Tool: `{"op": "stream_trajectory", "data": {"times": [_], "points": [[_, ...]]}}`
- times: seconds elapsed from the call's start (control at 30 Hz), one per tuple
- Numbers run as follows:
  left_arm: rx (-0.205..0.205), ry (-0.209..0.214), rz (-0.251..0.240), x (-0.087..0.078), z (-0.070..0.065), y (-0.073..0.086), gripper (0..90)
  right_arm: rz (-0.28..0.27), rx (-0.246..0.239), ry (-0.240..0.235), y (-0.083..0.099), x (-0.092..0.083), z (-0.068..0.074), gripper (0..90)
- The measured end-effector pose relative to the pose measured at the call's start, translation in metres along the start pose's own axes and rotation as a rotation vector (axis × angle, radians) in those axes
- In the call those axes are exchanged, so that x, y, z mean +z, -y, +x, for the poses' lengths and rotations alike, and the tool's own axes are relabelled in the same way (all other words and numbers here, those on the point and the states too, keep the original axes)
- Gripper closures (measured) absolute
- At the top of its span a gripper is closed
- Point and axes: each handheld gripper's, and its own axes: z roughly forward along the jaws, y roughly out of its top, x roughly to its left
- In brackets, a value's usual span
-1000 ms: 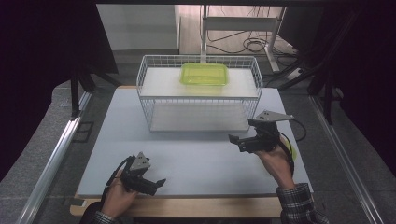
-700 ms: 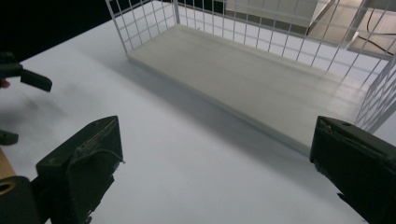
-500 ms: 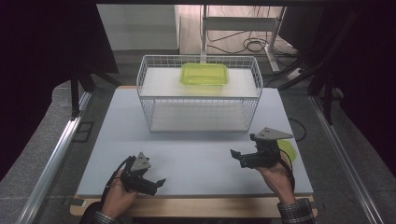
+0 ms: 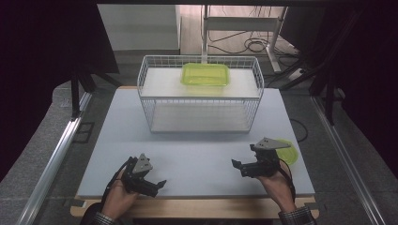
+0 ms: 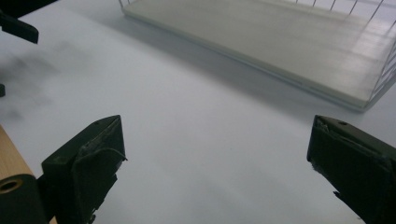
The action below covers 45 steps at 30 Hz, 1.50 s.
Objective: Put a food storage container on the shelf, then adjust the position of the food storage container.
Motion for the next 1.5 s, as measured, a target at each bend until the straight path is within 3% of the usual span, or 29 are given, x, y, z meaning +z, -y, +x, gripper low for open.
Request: {"op": "stream_trajectory", "data": {"times": [0.27, 0.43, 0.6, 0.9, 1.03, 1.3, 1.5], "points": [[0.001, 0.001, 0.003, 0.000, 0.000, 0.000, 0.0, 0.047, 0.056, 0.007, 0.002, 0.001, -0.010, 3.2], [0.002, 0.001, 0.007, 0.001, 0.000, 0.000, 0.1, 0.044, 0.075, 0.051, 0.000, -0.007, -0.020, 8.9], [0.004, 0.002, 0.010, 0.001, 0.000, 0.000, 0.1, 0.024, 0.114, 0.122, -0.001, -0.022, -0.034, 29.6], [0.007, 0.004, 0.017, 0.002, 0.000, 0.000, 0.0, 0.061, 0.148, 0.208, 0.005, -0.044, -0.068, 74.2], [0.008, 0.002, 0.019, 0.002, 0.000, 0.000, 0.1, 0.063, 0.165, 0.250, 0.010, -0.053, -0.084, 87.2], [0.012, 0.003, 0.025, 0.003, -0.001, 0.000, 0.1, 0.054, 0.232, 0.365, 0.022, -0.077, -0.115, 89.1], [0.016, 0.001, 0.028, 0.003, -0.001, 0.000, 0.2, 0.060, 0.257, 0.421, 0.034, -0.081, -0.131, 89.1]]}}
